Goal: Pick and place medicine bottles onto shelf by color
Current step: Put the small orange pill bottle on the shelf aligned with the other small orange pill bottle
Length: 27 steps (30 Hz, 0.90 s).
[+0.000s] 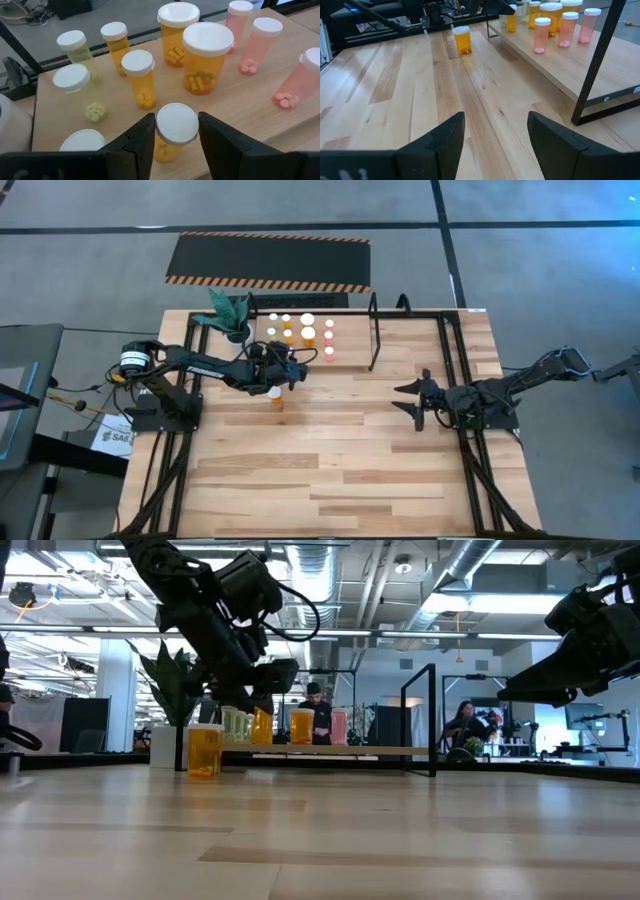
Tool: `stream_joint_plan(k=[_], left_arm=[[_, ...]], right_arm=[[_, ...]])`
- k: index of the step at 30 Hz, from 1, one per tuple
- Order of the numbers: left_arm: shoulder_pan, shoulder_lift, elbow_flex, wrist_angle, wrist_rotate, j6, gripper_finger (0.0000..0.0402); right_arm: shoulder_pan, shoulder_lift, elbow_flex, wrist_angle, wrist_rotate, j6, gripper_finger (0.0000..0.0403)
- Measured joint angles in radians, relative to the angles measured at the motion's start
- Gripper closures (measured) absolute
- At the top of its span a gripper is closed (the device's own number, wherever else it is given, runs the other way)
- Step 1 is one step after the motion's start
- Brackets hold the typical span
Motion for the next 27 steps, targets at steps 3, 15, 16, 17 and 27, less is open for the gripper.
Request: stream_joint_plan(k=[3,15,16,17,27], left_arm=[[0.0,0.0,0.0,-0.01,0.006,-0.006,0.0264],[-0.001,0.0,0.0,0.002,0.05,-0.033,0.0264],[-0.001,0.0,0.0,0.005,0.049,-0.033,0.0264],[-0.001,0.0,0.0,0.009,0.048,-0.032,0.0264],[-0.001,0.0,0.0,-0.015,0.026,-0.032,0.0264]], right_arm=[[0.0,0.0,0.0,0.0,0.0,0.0,0.0163],[0.0,0.0,0.0,0.0,0.0,0.0,0.0163],[0.0,0.0,0.0,0.0,0.0,0.0,0.0163],[0.0,0.0,0.0,0.0,0.0,0.0,0.0163],[0.0,0.0,0.0,0.0,0.0,0.0,0.0163]])
